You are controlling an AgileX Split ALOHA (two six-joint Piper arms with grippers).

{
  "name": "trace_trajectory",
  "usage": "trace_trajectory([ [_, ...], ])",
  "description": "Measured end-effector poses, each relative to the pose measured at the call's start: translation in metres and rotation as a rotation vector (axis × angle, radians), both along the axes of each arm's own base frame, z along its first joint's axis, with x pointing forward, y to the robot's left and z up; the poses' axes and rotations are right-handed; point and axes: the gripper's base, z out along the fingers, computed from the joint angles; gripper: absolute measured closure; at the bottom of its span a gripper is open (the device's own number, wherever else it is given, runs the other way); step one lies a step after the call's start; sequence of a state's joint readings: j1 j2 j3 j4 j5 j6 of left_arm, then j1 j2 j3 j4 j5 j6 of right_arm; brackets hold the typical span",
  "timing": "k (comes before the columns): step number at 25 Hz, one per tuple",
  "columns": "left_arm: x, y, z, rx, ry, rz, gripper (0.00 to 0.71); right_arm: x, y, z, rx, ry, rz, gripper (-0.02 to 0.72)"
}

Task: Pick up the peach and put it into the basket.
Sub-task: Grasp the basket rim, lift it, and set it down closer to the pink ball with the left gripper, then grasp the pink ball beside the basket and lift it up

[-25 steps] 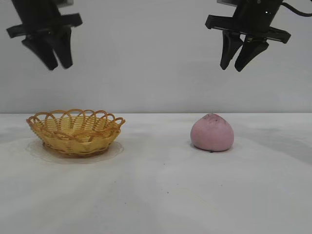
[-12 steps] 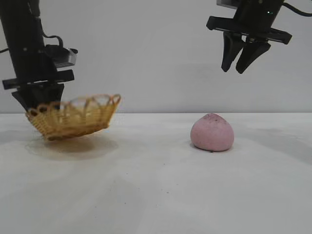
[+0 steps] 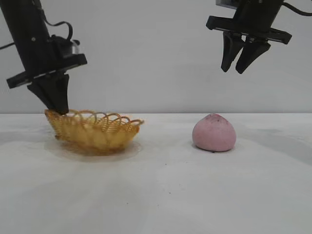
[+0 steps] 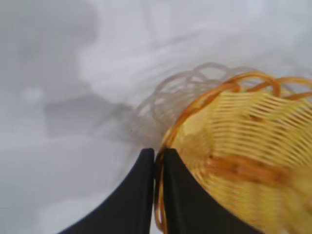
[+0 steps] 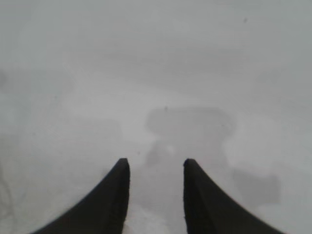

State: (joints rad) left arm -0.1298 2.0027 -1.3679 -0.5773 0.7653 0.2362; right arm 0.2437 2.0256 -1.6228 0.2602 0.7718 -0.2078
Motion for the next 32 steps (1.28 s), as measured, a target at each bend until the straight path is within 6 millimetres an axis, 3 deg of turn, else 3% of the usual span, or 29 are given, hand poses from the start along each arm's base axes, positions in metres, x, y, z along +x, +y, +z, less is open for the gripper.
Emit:
trace_trajectory([
  [5,-0.034,0.0,-0.019,-0.094,-0.008,0.104,0.71,0.0,0.001,0.0,0.008,0.003,0.009,0.437],
  [9,-0.043,0.001,-0.024,-0.096,-0.012,0.087,0.71,-0.001,0.001,0.0,0.01,0.013,0.012,0.437],
  [10,-0.043,0.001,-0.024,-0.099,-0.015,0.082,0.649,-0.002,0.001,0.0,0.012,0.016,0.013,0.437],
  [12,-0.042,0.0,-0.023,-0.109,-0.024,0.08,0.649,-0.002,0.002,0.0,0.015,0.024,0.023,0.437],
  [13,-0.042,0.0,-0.023,-0.11,-0.025,0.079,0.574,-0.003,0.002,-0.001,0.017,0.029,0.029,0.437],
  [17,-0.043,-0.001,-0.023,-0.113,-0.019,0.071,0.416,-0.005,0.003,-0.001,0.017,0.046,0.035,0.437],
  [21,-0.048,-0.002,-0.011,-0.11,-0.041,-0.001,0.424,-0.006,0.003,-0.002,0.016,0.057,0.04,0.437],
  [23,-0.05,0.0,-0.002,-0.075,-0.074,-0.041,0.383,-0.006,0.003,-0.002,0.016,0.062,0.041,0.437],
  [25,-0.053,0.005,0.008,-0.015,-0.118,-0.092,0.398,-0.006,0.003,-0.002,0.016,0.063,0.042,0.437],
  [32,-0.052,0.046,0.021,0.372,-0.137,-0.127,0.398,-0.006,0.003,-0.002,0.02,0.066,0.041,0.437],
])
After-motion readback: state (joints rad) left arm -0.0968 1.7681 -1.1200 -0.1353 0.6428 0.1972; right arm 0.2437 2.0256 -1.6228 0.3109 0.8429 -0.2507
